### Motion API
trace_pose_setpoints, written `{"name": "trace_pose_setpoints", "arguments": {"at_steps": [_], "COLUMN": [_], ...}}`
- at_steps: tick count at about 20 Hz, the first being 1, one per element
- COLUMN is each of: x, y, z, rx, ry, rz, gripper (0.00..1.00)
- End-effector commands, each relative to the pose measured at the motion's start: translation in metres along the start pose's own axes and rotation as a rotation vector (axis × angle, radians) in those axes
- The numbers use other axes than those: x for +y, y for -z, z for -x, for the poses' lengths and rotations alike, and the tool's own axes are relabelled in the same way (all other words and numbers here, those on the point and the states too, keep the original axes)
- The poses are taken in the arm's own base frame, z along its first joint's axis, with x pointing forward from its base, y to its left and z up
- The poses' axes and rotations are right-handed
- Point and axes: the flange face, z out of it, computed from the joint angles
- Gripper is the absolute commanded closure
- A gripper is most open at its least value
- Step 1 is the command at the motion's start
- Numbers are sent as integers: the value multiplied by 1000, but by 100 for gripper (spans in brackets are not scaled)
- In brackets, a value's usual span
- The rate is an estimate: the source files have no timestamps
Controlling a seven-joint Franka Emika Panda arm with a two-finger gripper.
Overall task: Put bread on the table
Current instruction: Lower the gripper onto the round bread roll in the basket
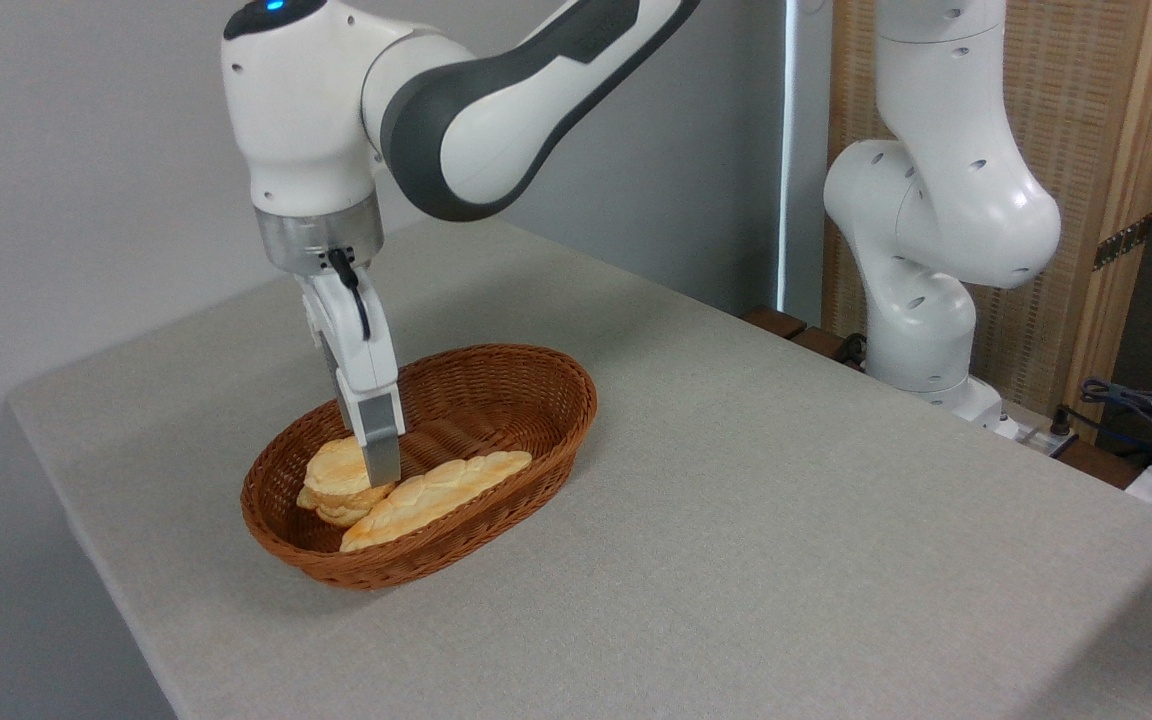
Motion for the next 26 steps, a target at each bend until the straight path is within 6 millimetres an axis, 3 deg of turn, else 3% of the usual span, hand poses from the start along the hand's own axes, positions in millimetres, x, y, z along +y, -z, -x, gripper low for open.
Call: {"name": "trace_pose_setpoints", "arguments": {"at_steps": [1,7,13,15,18,20,26], "x": [4,0,0,0,0,-1,-1], "y": [-17,-38,-42,-40,-38,-37,-30], "z": [-14,-23,-24,-24,-23,-22,-21], "rx": [15,32,29,31,32,31,36], "ry": [-58,-79,-82,-87,-109,-110,-107], "rz": [-13,-20,-18,-21,-22,-23,-30], "gripper": [0,0,1,10,41,50,49]}}
